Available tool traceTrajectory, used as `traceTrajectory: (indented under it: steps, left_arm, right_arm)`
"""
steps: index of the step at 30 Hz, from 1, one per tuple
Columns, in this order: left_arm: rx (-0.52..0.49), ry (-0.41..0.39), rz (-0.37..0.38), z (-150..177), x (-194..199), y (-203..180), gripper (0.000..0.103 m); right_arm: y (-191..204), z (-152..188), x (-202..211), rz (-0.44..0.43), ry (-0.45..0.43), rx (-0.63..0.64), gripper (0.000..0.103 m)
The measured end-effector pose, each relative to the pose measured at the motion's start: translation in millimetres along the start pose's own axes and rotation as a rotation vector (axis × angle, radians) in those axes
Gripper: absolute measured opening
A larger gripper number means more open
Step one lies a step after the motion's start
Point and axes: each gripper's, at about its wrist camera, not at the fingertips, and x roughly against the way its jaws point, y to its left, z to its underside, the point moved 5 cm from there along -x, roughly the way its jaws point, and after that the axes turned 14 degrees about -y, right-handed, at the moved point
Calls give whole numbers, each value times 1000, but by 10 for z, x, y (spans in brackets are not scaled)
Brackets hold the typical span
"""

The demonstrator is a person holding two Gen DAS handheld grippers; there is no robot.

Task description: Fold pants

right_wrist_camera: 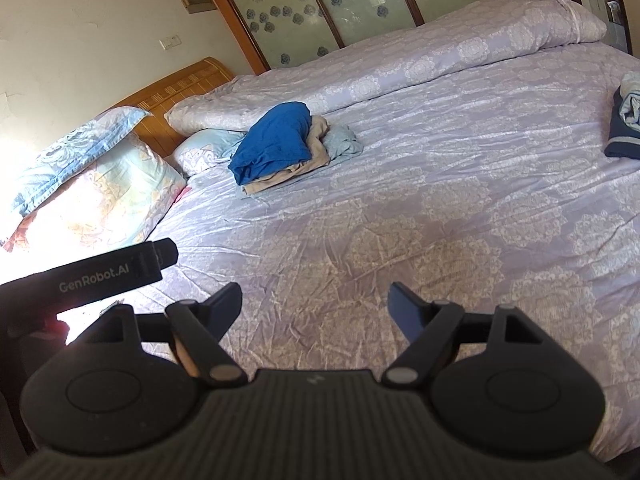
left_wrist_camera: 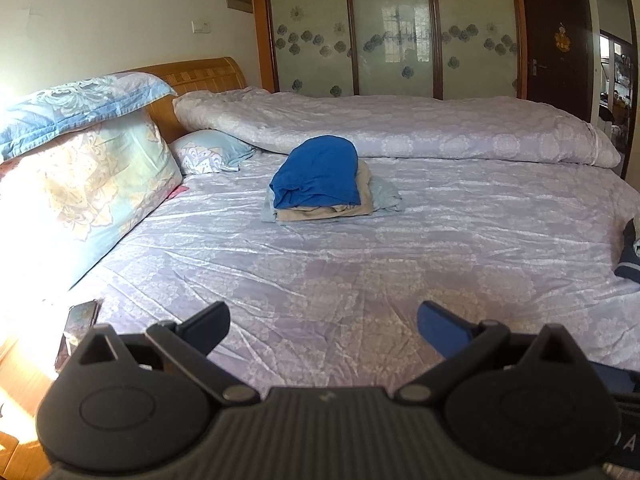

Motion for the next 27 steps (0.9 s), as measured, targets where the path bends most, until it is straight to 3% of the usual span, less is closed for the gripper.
traceTrajectory:
  steps: [27]
  left_arm:
    - [-10, 124, -3, 313, -126, -48, 103]
  right_arm:
    - [-68, 127, -18, 23, 33, -19, 83]
